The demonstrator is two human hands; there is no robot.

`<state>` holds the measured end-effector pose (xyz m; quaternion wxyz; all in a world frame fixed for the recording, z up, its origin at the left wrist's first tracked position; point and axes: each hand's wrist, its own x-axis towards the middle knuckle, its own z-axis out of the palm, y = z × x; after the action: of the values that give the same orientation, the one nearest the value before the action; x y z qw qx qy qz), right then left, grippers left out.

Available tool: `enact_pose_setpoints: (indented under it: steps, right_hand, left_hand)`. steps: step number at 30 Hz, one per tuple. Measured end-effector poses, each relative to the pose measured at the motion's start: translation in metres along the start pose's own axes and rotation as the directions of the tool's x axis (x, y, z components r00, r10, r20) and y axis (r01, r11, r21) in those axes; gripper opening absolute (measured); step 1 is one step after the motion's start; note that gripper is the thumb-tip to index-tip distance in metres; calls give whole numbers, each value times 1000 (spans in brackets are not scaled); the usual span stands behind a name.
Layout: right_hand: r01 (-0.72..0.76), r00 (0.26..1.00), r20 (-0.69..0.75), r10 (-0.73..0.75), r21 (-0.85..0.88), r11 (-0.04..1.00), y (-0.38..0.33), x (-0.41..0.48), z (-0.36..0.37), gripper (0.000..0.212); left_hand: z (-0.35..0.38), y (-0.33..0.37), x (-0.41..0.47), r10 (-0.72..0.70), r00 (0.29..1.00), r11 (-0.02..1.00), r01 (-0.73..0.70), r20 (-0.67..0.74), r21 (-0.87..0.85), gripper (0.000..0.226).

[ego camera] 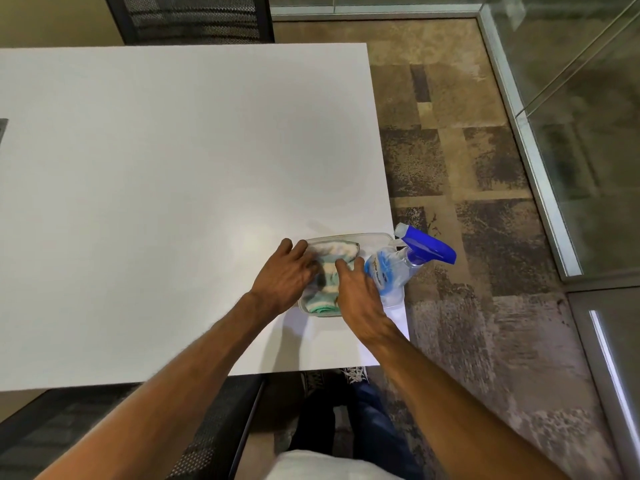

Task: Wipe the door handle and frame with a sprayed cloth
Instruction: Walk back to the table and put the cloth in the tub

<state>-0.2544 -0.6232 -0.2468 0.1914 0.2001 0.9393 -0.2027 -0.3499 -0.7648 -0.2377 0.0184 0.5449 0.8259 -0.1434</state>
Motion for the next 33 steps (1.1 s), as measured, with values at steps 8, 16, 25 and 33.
enact_pose_setpoints:
  steps: [8,16,25,33]
  right_hand:
    - [106,991,-58,-118,-184,977,1,-21,-7,51]
    - [283,952,136,-275,-43,958,2,-45,-3,51]
    - [194,961,202,-190,0,981,4,-28,4,67]
    - [296,953,88,-290,-66,953,4,-36,-7,31]
  left_hand:
    - [5,2,4,39,989,995,-26,144,-94,36]
    - [6,-8,-1,148,989,984,-146,10,-99,18]
    - [9,-4,8,108,951,993,-88,288,-83,34]
    - [-3,-2,-18,-51,998,927,39,-24,-374,36]
